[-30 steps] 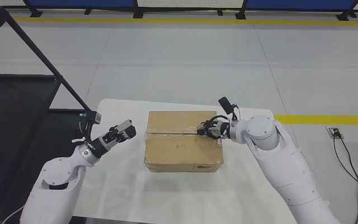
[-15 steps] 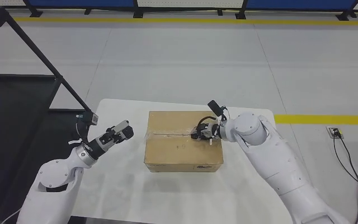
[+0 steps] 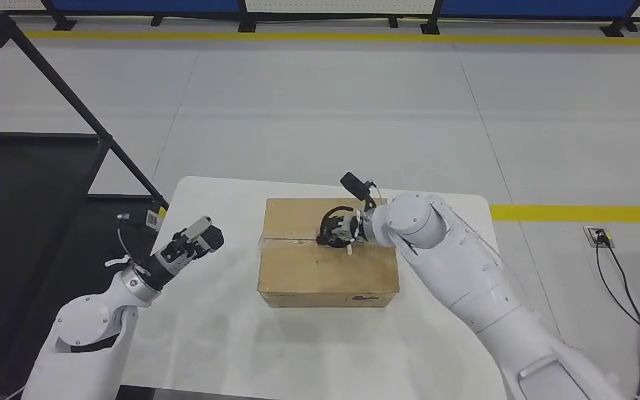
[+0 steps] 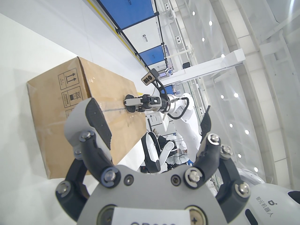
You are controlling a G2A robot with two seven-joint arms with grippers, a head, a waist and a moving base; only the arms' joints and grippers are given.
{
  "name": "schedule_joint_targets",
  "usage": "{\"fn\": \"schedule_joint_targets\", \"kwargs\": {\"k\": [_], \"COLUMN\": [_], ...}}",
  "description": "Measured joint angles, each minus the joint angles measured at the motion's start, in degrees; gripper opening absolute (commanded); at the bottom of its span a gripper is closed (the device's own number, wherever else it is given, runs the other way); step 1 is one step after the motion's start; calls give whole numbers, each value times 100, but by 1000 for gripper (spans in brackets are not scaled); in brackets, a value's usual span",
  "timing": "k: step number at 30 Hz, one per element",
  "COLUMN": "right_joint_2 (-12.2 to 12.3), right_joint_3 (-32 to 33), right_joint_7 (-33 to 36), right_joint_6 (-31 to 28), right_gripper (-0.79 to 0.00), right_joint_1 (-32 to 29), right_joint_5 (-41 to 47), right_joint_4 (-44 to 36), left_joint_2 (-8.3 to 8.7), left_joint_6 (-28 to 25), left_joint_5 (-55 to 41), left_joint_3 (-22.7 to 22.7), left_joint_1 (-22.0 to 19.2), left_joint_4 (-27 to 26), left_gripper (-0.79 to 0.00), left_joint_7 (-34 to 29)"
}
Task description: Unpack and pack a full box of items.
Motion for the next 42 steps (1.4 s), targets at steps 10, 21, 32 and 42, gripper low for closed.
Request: {"fn": "schedule_joint_targets", "kwargs": {"k": [10,21,32,42], "right_joint_2": [-716,-1392,-1682,-1179], "right_joint_3": [-805,-1255,-1204,-350], "right_joint_7": [-53,-332,-294,-433], "right_joint_6": [-326,-998,-1218,-2035], "right_gripper": [-785,-785,-785,-785], "right_joint_1": [596,917,1160,1145], "right_joint_5": [432,601,629,527], "right_joint_4": [853,1763,2254,1697], "left_joint_2": [40,53,62,75], "left_joint_6": [-161,-275,-281,-181], "left_joint_5": [-200,-345,-391,-345], "left_joint_3": [-216,-214,-134,-54], "left_joint_1": [221,400,355,259], "left_joint_4": [110,86,41,-67], "left_gripper": [0,0,0,0], "left_joint_7": [-38,-134,-233,-292]}}
